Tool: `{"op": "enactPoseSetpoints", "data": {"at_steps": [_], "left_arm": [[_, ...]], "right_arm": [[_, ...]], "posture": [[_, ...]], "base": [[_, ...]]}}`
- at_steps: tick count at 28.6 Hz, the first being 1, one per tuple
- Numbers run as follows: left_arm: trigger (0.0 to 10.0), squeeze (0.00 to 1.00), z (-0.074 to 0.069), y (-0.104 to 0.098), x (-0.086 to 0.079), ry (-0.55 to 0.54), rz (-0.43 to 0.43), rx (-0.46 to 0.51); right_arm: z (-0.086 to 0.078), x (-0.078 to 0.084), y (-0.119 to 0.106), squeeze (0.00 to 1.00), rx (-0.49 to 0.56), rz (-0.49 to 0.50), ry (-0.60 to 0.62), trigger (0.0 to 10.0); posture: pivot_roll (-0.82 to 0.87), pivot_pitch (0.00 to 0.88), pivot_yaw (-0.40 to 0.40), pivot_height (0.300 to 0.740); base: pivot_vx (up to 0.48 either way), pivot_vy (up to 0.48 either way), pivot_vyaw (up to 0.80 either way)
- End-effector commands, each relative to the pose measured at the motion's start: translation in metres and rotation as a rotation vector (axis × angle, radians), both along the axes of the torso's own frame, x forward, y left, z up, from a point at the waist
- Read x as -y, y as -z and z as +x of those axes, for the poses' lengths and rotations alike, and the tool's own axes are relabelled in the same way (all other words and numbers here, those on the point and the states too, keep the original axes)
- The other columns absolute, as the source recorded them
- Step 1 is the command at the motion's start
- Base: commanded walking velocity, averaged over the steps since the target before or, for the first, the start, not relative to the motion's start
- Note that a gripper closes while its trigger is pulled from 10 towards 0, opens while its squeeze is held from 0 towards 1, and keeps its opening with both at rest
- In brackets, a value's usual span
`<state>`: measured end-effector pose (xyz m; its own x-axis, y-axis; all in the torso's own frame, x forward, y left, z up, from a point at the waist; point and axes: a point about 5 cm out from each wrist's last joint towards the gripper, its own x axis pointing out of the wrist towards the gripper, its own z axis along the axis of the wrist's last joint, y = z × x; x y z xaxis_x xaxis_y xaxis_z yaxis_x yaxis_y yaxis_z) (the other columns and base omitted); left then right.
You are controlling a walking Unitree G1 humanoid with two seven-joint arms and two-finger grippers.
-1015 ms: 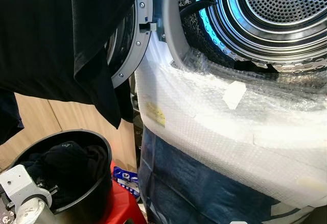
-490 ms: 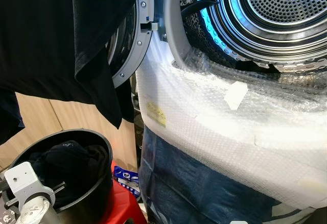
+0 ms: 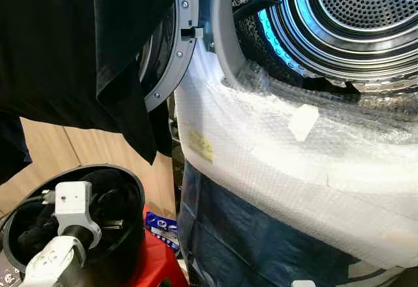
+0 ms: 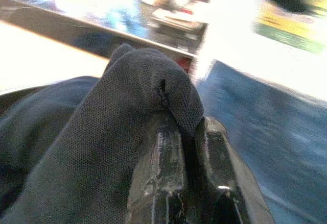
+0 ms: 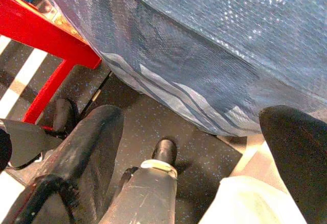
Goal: Clothes washing
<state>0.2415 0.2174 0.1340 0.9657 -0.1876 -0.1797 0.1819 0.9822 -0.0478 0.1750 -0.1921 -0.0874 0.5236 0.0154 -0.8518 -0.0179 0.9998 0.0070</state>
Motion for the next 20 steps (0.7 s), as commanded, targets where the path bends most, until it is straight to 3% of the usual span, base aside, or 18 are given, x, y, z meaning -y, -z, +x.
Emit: {"op": "enactPoseSetpoints", "data": {"at_steps": [1,4,6,7,10,12,14,15,20], "left_arm": [[0.0,0.00,0.000,-0.013,0.024,0.229,-0.008,-0.001],[0.0,0.00,0.000,-0.019,0.042,0.402,0.001,-0.024],[0.0,0.00,0.000,-0.020,0.044,0.418,-0.006,-0.033],[0.0,0.00,0.002,-0.023,0.058,0.536,-0.006,-0.041],[0.0,0.00,0.005,-0.029,0.074,0.674,0.010,-0.030],[0.0,0.00,0.008,-0.032,0.082,0.717,-0.001,-0.021],[0.0,0.00,0.013,-0.040,0.105,0.847,-0.004,0.010],[0.0,0.00,0.013,-0.040,0.105,0.847,-0.004,0.010],[0.0,0.00,0.017,-0.053,0.144,1.060,-0.014,0.061]], "right_arm": [[0.005,-0.002,-0.002,0.00,0.012,0.006,-0.005,10.0],[0.006,-0.003,-0.002,0.00,0.015,0.010,-0.003,10.0],[0.007,-0.004,-0.003,0.00,0.016,0.010,-0.003,10.0],[0.008,-0.004,-0.003,0.00,0.022,0.013,-0.001,10.0],[0.010,-0.005,-0.004,0.00,0.028,0.016,0.001,10.0],[0.011,-0.005,-0.004,0.00,0.029,0.016,0.001,10.0],[0.011,-0.005,-0.005,0.00,0.031,0.015,0.001,10.0],[0.011,-0.005,-0.005,0.00,0.031,0.015,0.001,10.0],[0.013,-0.005,-0.005,0.00,0.041,0.014,0.008,10.0]], "posture": [[0.06,0.000,-0.013,0.740],[0.06,0.000,-0.010,0.740],[0.06,0.000,-0.010,0.740],[0.06,0.000,-0.004,0.740],[0.05,0.000,-0.002,0.740],[0.05,0.000,-0.002,0.740],[0.05,0.000,-0.003,0.740],[0.05,0.000,-0.003,0.740],[0.03,0.000,0.007,0.740]], "base": [[0.000,0.000,0.00],[0.000,0.000,0.00],[0.000,0.000,0.00],[0.000,0.000,0.00],[0.000,0.000,0.00],[0.000,0.000,0.00],[0.000,0.000,0.00],[0.000,0.000,0.00],[0.000,0.000,0.00]]}}
